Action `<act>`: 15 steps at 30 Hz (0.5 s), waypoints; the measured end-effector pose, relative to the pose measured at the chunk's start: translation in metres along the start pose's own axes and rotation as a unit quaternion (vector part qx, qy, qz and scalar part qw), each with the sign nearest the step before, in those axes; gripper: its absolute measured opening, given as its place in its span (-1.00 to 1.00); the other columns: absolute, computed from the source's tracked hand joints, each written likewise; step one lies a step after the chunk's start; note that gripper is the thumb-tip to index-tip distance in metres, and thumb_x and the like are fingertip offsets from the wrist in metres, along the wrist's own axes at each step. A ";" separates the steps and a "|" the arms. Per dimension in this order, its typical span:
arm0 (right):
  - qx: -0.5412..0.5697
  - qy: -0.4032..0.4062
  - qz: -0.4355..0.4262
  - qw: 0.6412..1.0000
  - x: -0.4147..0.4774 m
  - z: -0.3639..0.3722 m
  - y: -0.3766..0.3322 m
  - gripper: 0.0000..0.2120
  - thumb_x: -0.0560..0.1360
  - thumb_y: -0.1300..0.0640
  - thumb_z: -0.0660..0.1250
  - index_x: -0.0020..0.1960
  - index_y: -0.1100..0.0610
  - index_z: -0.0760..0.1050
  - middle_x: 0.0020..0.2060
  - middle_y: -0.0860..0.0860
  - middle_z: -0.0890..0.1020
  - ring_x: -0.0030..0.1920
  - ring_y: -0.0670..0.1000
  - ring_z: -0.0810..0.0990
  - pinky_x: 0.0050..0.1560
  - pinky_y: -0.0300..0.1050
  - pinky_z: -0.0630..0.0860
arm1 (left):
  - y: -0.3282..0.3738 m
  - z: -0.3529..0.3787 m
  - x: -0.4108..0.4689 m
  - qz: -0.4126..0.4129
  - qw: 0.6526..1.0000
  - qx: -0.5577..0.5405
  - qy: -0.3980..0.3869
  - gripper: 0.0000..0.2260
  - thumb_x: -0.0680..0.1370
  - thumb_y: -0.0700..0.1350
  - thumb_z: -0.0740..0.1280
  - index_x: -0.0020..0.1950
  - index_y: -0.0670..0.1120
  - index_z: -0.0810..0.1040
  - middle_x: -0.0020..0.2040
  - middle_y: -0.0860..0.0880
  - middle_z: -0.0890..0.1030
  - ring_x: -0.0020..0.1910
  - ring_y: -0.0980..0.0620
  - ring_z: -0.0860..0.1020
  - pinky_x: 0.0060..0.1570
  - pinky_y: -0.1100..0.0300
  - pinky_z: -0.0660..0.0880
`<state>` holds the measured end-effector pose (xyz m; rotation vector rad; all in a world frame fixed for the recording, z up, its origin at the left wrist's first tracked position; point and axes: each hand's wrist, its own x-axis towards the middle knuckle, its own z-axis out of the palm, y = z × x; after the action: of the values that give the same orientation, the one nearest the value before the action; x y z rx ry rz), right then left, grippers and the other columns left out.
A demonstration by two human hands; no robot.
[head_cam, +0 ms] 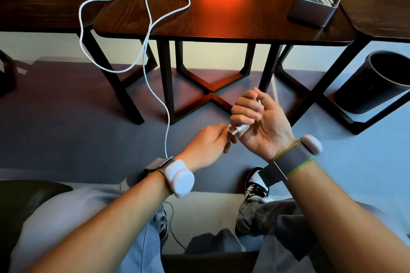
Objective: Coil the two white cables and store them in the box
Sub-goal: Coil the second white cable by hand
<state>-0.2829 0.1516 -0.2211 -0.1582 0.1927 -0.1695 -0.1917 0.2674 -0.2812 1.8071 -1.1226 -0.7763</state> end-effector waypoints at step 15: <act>-0.795 0.221 -0.034 0.563 0.018 -0.035 0.011 -0.48 0.67 -0.02 0.02 -0.30 0.13 0.58 -0.40 0.04 0.63 -0.42 -0.06 0.52 -0.29 -0.19 0.44 | 0.003 -0.030 0.001 -0.049 0.964 0.240 -0.102 -0.71 0.59 0.16 0.29 -0.20 0.00 0.55 -0.25 0.01 0.59 -0.16 -0.06 0.54 -0.17 0.04 0.45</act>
<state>-0.2707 0.1541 -0.2606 -1.9981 0.8263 -0.0553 -0.1679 0.2758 -0.2651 2.2362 -1.4590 -0.8098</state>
